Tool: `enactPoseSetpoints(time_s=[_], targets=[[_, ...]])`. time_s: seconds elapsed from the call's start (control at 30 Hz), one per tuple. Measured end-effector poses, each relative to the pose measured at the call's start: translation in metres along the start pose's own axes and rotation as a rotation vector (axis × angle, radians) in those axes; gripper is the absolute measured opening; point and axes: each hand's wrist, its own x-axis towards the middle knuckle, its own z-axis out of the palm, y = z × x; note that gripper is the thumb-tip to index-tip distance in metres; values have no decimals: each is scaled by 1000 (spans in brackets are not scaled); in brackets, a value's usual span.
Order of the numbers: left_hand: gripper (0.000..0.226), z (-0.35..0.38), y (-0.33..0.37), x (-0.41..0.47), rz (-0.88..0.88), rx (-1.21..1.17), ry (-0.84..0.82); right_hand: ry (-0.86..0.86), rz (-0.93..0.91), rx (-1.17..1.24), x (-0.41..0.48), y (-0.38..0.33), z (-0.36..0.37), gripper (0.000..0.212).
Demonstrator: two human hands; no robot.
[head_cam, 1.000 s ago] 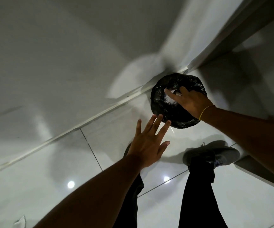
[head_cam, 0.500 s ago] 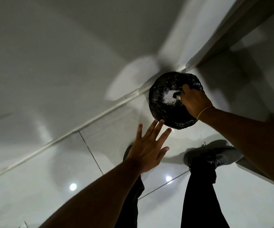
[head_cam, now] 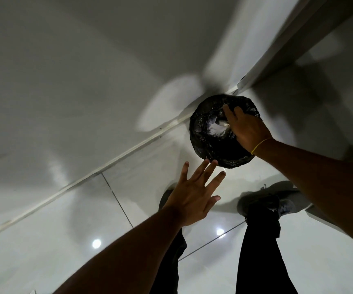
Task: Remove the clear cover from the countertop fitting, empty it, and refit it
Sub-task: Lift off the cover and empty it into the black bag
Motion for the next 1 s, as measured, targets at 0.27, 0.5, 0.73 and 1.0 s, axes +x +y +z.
enactPoseSetpoints(time_s=[0.27, 0.5, 0.73, 1.0], targets=[[66, -1, 1, 5, 79, 48, -58, 86, 231, 239, 5, 2, 10, 98], [66, -5, -2, 9, 82, 39, -61, 92, 274, 272, -1, 0, 16, 56], [59, -8, -2, 7, 104, 52, -41, -1, 402, 272, 0, 1, 15, 31], [63, -73, 13, -27, 95, 60, -29, 159, 831, 1191, -57, -2, -57, 34]])
